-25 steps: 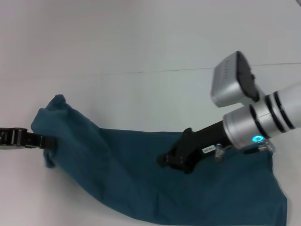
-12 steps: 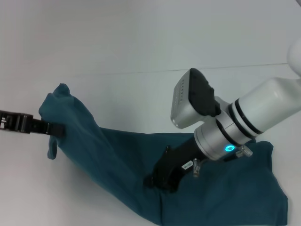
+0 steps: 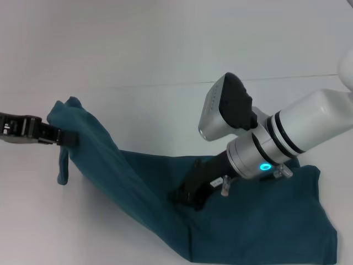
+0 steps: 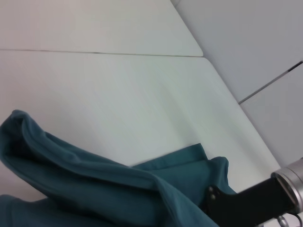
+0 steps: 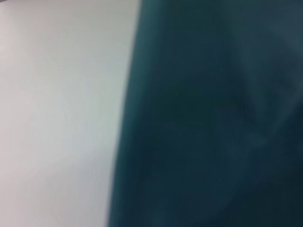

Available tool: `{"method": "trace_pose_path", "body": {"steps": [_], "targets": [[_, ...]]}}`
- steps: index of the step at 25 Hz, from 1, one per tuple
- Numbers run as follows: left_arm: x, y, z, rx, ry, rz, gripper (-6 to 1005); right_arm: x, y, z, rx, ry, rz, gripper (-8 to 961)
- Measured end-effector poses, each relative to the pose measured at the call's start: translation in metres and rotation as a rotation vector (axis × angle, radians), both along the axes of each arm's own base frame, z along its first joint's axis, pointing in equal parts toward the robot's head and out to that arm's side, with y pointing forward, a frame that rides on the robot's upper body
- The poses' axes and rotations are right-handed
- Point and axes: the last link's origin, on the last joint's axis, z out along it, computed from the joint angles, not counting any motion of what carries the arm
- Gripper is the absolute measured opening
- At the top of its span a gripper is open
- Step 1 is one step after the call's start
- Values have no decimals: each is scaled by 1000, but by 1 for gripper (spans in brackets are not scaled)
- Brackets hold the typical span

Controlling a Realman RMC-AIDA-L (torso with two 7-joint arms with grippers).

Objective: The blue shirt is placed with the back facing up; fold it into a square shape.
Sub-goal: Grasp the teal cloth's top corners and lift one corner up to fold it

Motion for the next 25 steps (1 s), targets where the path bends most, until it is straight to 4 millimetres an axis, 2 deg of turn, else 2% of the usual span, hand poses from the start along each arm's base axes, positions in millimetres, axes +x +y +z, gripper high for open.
{"method": "trace_pose_path", "body": {"steps": [3, 9, 18, 25], "targets": [[4, 3, 1, -3, 0, 3, 57, 1, 6, 0, 52, 0, -16, -1], [14, 9, 1, -26, -2, 8, 57, -5, 7, -8, 64, 19, -12, -1], [30, 14, -5, -74, 19, -31, 58, -22, -12, -43, -55, -59, 77, -1], [42, 17, -1, -91, 32, -73, 58, -37, -23, -57, -114, -47, 125, -1]]}}
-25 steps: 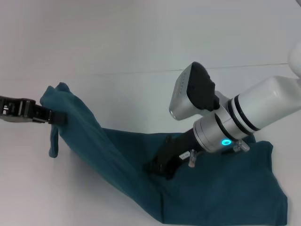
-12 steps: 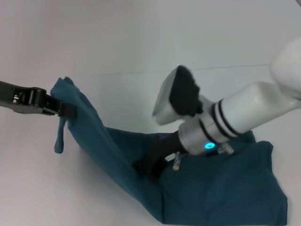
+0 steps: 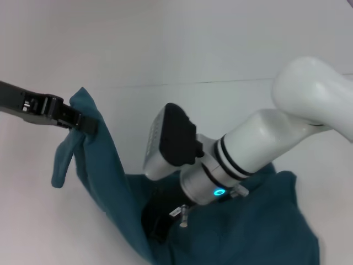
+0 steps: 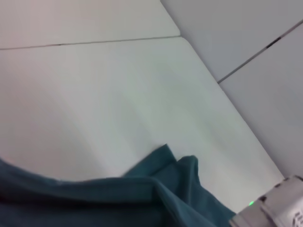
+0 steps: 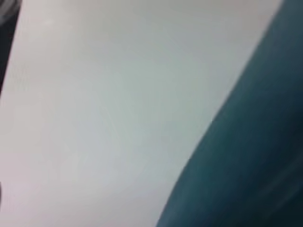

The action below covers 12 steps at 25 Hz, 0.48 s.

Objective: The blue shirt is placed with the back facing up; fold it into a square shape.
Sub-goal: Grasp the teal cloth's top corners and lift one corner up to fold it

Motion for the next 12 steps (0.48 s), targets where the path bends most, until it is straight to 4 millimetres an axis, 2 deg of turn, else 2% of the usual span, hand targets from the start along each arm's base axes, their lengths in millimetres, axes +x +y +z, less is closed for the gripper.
{"method": "trace_pose_path", "body": {"steps": [4, 7, 9, 12], "targets": [[6, 1, -4, -30, 41, -25, 58, -6, -3, -5, -13, 0, 13, -2], [8, 2, -8, -52, 78, -32, 58, -5, 2, 4, 16, 35, -38, -2], [9, 3, -10, -54, 103, -23, 58, 3, 10, 20, 56, 77, -103, -1], [13, 7, -11, -51, 125, -7, 58, 27, 23, 58, 144, 157, -218, -1]]}}
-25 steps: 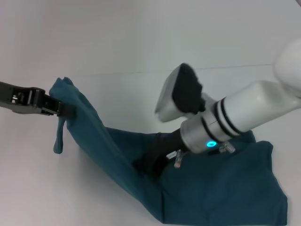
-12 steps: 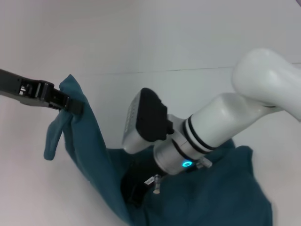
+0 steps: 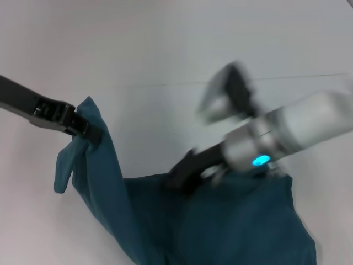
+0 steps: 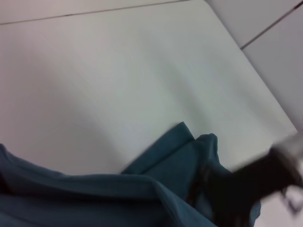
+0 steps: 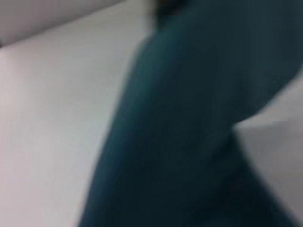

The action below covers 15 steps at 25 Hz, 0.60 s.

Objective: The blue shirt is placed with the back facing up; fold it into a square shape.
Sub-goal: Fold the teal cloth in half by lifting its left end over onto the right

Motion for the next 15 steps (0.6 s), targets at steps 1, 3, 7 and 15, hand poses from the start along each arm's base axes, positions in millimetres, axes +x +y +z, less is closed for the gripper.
{"method": "trace_pose_path", "body": {"steps": [1, 3, 7, 15], "targets": [[2, 1, 0, -1, 3, 2, 58, 9, 5, 17, 48, 29, -39, -2], [9, 3, -2, -9, 16, -3, 58, 26, 11, 41, 127, 75, -108, -2], [27, 7, -9, -33, 45, -42, 58, 67, 18, 92, 287, 156, -258, -1], [76, 2, -43, -118, 84, -190, 58, 129, 7, 152, 488, 231, -447, -1]]}}
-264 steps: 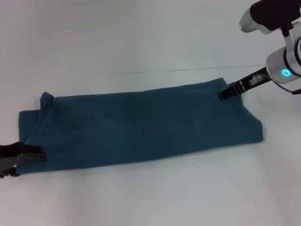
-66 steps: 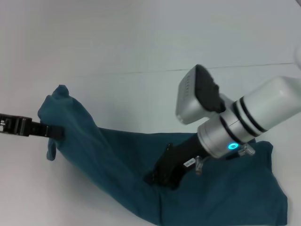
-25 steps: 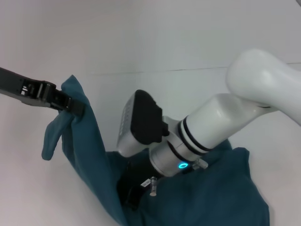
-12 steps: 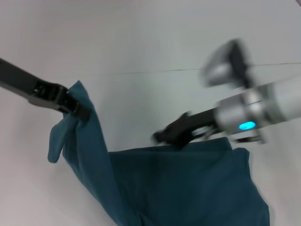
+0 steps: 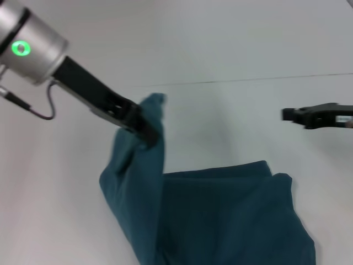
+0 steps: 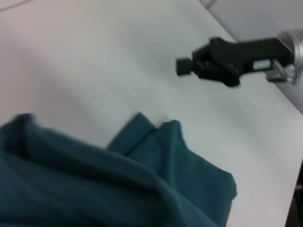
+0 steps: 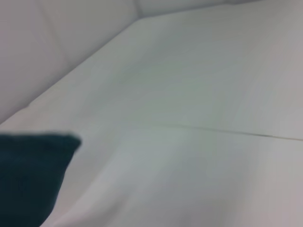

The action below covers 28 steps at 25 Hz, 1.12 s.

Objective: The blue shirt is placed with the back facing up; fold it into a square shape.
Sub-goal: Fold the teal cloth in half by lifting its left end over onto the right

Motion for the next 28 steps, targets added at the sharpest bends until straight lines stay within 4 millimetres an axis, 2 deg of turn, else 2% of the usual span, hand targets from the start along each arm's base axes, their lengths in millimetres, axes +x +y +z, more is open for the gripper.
{"method": "trace_pose_path", "body": {"steps": [5, 12, 19, 28], "targets": [[30, -8, -19, -35, 9, -80, 58, 22, -10, 15, 53, 17, -64, -2], [61, -11, -37, -44, 30, -142, 58, 34, -18, 21, 79, 21, -86, -2], [80, -11, -50, -23, 39, -162, 57, 38, -21, 22, 87, 19, -90, -2], [93, -29, -78, -68, -10, -174, 56, 44, -24, 30, 113, 12, -95, -1]]}}
